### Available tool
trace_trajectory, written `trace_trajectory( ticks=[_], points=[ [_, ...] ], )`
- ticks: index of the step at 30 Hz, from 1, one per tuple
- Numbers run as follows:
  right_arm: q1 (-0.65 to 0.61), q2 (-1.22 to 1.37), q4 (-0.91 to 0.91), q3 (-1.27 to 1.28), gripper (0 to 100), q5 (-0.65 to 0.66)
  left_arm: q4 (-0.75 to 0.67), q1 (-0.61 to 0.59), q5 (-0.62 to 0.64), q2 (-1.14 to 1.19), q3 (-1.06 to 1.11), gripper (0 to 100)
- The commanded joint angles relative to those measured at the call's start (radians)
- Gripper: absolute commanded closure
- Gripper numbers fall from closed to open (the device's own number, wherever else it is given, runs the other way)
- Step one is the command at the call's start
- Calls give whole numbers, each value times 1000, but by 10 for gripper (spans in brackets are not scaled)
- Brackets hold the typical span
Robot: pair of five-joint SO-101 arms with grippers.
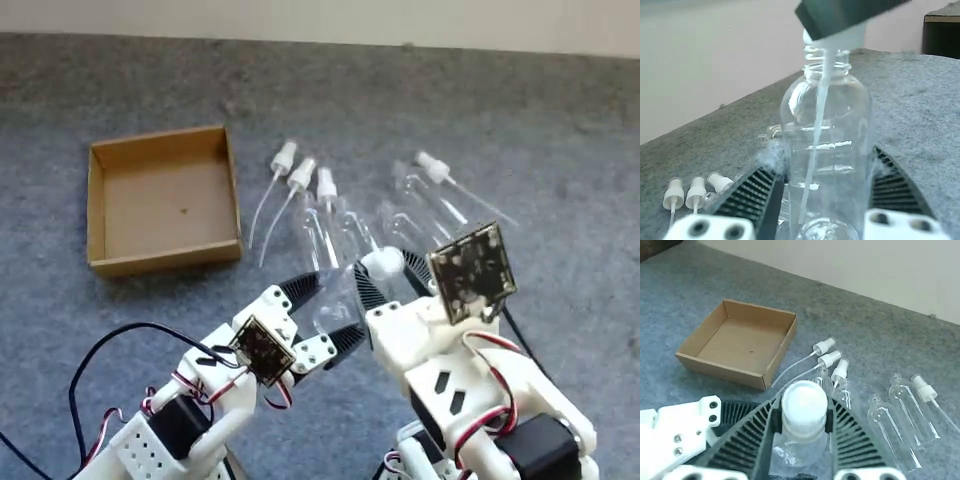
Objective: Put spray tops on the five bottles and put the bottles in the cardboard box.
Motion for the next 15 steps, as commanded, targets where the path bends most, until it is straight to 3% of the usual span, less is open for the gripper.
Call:
trace_trajectory(
  ticks=[1, 15],
  points=[
    [-10, -2, -19, 18, 853, 20, -25, -12, -9, -13, -22, 878],
    [-13, -12, 53, -2, 841, 224, -25, -19, -9, -13, -21, 878]
  ],
)
